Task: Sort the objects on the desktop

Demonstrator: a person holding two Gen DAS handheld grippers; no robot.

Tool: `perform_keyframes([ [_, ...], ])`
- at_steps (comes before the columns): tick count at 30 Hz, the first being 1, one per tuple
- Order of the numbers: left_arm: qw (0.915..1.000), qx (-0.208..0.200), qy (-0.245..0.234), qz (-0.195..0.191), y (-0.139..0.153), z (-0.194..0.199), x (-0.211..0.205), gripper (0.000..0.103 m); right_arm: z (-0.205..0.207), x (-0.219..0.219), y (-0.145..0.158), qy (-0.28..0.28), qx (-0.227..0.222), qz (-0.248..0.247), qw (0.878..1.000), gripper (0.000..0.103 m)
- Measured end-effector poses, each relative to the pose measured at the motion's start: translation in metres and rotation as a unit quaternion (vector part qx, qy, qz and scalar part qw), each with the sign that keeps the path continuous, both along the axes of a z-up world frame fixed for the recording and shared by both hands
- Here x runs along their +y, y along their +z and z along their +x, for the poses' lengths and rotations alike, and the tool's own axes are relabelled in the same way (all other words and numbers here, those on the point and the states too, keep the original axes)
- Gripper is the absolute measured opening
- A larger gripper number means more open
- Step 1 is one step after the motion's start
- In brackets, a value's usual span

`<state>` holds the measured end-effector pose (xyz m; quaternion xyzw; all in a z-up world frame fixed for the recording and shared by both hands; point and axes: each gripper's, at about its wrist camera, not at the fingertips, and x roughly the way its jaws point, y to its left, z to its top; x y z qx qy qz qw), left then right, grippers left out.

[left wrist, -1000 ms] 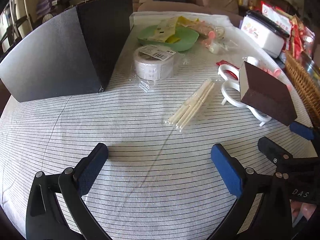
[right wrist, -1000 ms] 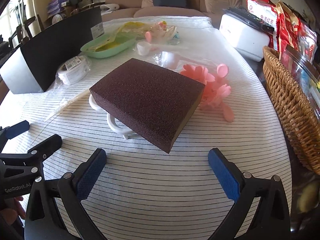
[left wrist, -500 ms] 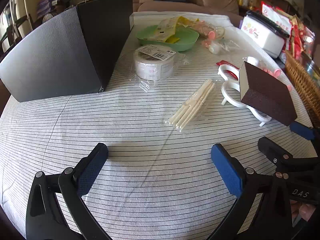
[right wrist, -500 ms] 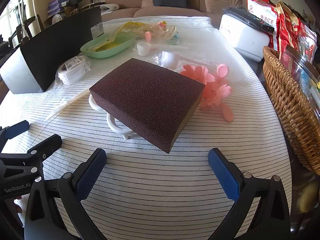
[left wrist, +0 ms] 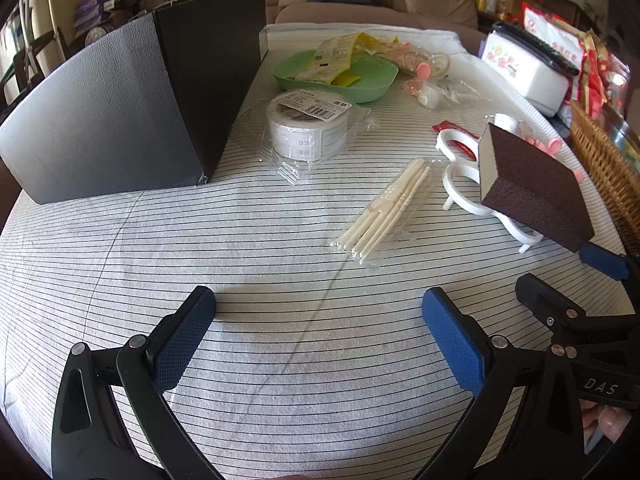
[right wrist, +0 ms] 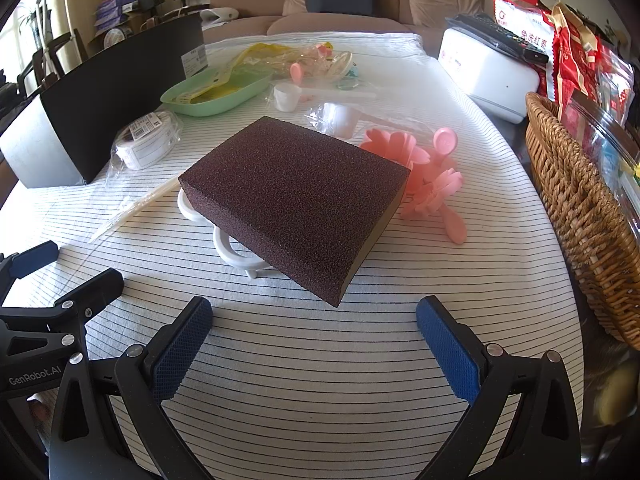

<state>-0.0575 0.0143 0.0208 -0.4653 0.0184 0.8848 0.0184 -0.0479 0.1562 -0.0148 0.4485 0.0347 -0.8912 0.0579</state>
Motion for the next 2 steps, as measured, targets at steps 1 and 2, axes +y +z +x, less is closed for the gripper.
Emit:
perform_keyframes([
  [1,1.0,0.0,0.0,0.0,0.0,-0.0001,0.0,0.103,0.0,0.0,0.0,0.0,0.0,0.0,1.0,0.103],
  [2,1.0,0.0,0.0,0.0,0.0,0.0,-0.0001,0.103,0.0001,0.0001,0.0,0.0,0.0,0.0,1.0,0.103],
])
